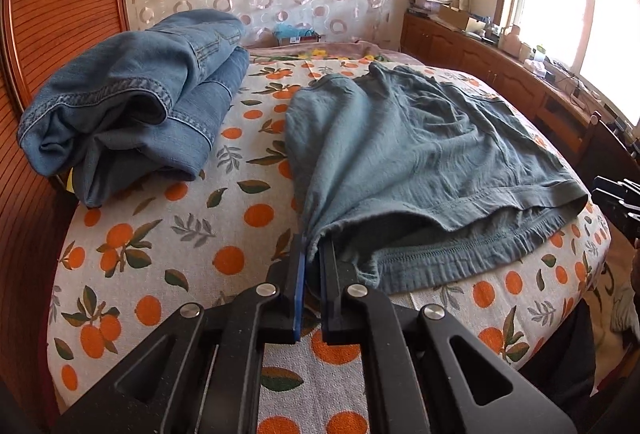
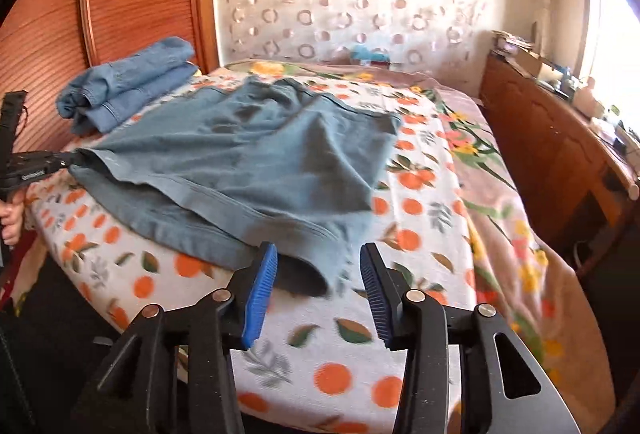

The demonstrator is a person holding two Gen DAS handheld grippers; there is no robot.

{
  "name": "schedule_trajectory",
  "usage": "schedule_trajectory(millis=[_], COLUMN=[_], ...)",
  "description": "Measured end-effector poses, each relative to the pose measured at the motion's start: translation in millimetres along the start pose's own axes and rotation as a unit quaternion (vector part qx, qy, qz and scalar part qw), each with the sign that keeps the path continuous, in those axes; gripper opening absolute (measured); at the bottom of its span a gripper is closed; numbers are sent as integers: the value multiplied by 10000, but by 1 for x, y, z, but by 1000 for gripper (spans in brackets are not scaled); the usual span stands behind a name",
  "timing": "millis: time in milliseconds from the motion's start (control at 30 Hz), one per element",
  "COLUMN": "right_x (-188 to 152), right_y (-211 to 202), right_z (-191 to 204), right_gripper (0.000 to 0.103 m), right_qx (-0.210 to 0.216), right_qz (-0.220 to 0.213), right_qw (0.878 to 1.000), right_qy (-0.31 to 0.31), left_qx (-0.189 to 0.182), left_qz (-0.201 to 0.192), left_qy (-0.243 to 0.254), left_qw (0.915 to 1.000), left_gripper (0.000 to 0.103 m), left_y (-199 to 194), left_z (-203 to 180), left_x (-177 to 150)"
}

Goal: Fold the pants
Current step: 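Open the right gripper off the waistband while the left gripper holds the hem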

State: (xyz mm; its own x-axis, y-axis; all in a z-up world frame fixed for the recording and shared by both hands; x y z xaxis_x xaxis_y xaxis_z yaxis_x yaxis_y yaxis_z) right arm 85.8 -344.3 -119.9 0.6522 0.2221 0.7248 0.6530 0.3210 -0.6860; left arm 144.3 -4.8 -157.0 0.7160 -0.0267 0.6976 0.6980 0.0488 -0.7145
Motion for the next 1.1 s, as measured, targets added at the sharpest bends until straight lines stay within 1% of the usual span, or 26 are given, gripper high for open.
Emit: schedule_trajectory(millis=[167, 233, 267, 300, 333, 400, 533, 567, 667, 767, 833, 900, 933, 967, 1033, 1100], right_x=[-6, -5, -2, -1, 0, 4, 4, 0, -18, -39, -47, -48, -46, -45, -41, -38], right_y=[19, 30, 34, 37, 37, 26, 0, -5, -16, -16, -12, -12, -12, -12, -15, -18], right_z=[7, 2, -6, -10, -15, -19, -17, -16, -11, -16, -20, -23, -24, -25, -21, -14], right_gripper=[46, 45, 27, 13, 5, 3, 3, 3, 3, 3, 3, 3, 5, 9, 11, 13], right_qx=[21, -8, -12, 38, 85, 99, 212, 249, 308, 366, 351, 365, 383, 387, 329, 279], right_qz=[204, 301, 303, 287, 260, 40, -183, -192, -38, 136, 193, 137, 145, 160, 160, 144], right_qw=[9998, 9994, 9991, 9985, 9980, 9978, 9972, 9970, 9975, 9961, 9951, 9945, 9942, 9943, 9952, 9964], right_qy=[7, 164, 299, 470, 562, 647, 700, 714, 635, 791, 901, 971, 990, 981, 908, 784], left_qx=[-27, -23, -28, -53, -72, -170, -200, -193, -207, -257, -261, -247, -254, -252, -255, -240], left_qz=[-11, -54, -91, -160, -267, -446, -552, -532, -404, -205, -32, 68, 92, 96, 77, 23], left_qy=[-10, 14, 12, 9, -7, -126, -229, -218, -159, -89, 18, 87, 90, 86, 112, 225], left_qw=[10000, 10000, 10000, 9999, 9996, 9988, 9980, 9982, 9988, 9994, 9997, 9996, 9996, 9996, 9996, 9995], left_gripper=[5, 5, 5, 5, 5, 5, 5, 5, 5, 5, 5, 6, 9, 10, 18, 23], left_y=[0, -2, -3, -7, -12, -25, -44, -47, -53, -48, -43, -41, -42, -43, -49, -56], left_z=[1, 0, 0, 0, 1, 5, 11, 11, 12, 10, 6, 5, 4, 5, 6, 5], left_x=[-1, -2, -1, -1, 0, 2, -1, -4, -21, -38, -51, -59, -60, -60, -59, -57])
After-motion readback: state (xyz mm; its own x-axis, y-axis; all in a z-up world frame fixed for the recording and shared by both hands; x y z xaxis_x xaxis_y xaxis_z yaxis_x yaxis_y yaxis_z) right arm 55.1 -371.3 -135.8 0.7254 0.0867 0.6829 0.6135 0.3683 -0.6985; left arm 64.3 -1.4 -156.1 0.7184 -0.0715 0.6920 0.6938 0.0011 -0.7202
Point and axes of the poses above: each gripper's, at about its wrist camera, not at the fingertips, and y roughly the way its jaws point, z to its left, x to its top, the point moved 3 cm from there along y, roughly the way its jaws point, and after that the axes turned 8 degrees about x, right-handed, at the moved point
